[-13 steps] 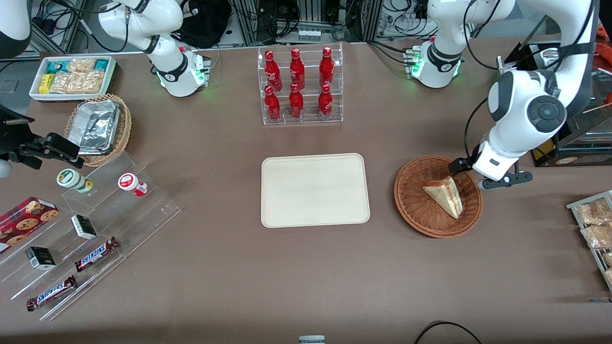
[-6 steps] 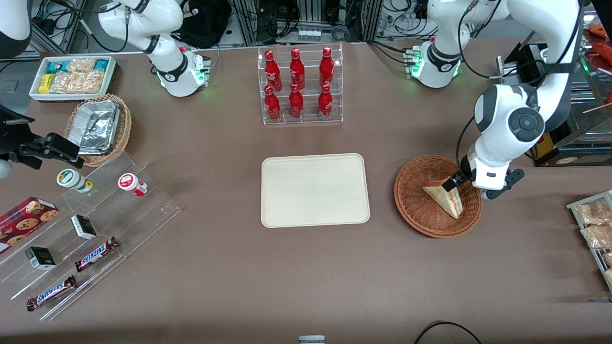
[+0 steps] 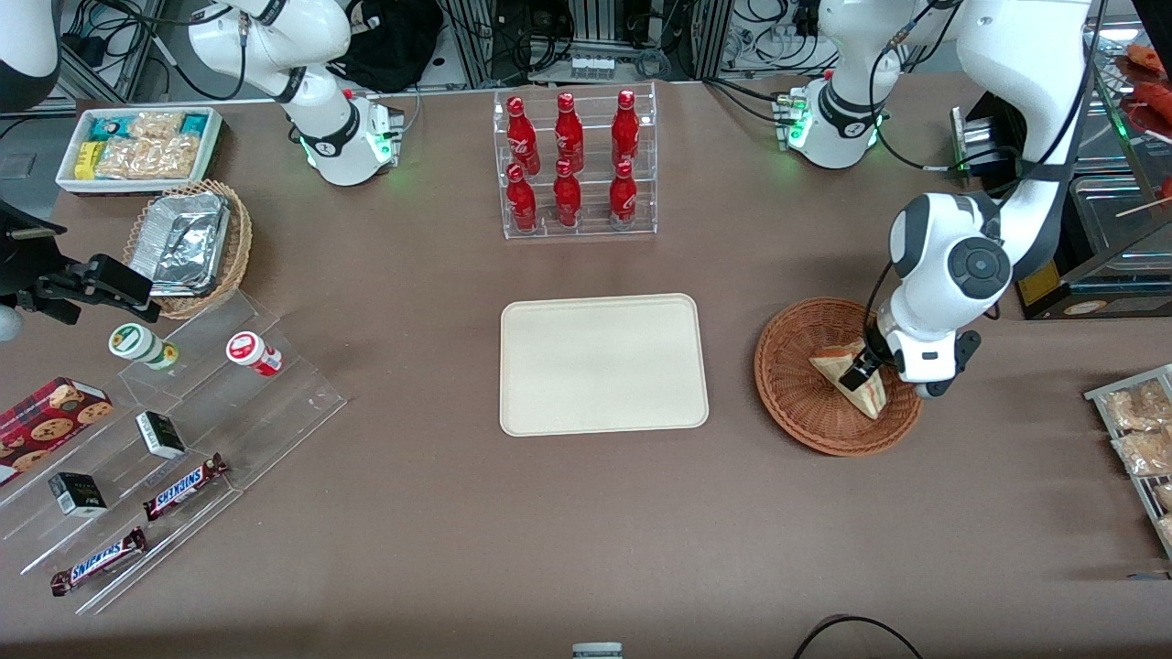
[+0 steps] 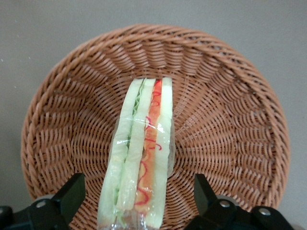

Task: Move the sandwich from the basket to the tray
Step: 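Lower the open left gripper over the wrapped sandwich in the basket, then close the left gripper on the sandwich and lift it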

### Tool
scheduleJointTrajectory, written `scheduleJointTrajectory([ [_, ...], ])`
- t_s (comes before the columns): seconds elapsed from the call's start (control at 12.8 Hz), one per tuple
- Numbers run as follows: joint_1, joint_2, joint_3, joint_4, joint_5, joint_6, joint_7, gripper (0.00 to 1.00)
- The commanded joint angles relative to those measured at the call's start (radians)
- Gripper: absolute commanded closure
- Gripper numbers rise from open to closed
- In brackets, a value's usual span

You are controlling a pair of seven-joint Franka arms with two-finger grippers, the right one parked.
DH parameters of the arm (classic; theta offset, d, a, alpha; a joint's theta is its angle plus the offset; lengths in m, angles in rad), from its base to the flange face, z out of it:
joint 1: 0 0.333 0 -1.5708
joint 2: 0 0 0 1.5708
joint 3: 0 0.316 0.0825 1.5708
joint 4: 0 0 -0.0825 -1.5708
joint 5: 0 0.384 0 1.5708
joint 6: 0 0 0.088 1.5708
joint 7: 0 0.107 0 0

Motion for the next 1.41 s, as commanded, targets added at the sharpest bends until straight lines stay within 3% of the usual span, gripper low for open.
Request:
scheduleJointTrajectory([
  [0.0,-0.008,0.015,0.001,0.003,-0.009,0.010,-0.032,0.00],
  [0.08,-0.008,0.018,-0.001,0.003,-0.012,0.009,-0.032,0.02],
  [0.16,-0.008,0.019,-0.001,0.003,-0.014,0.004,-0.037,0.15],
  [0.23,-0.010,0.016,-0.001,0.003,-0.014,-0.012,-0.040,0.44],
  [0.39,-0.008,0.003,-0.001,0.018,-0.012,-0.087,-0.031,0.82],
  [0.47,-0.010,0.001,-0.002,0.044,-0.012,-0.132,-0.022,0.88],
  [0.94,-0.010,0.004,-0.041,0.262,-0.012,-0.422,0.072,0.94],
  [1.33,-0.010,0.051,-0.226,0.295,0.006,-0.416,0.270,0.97],
])
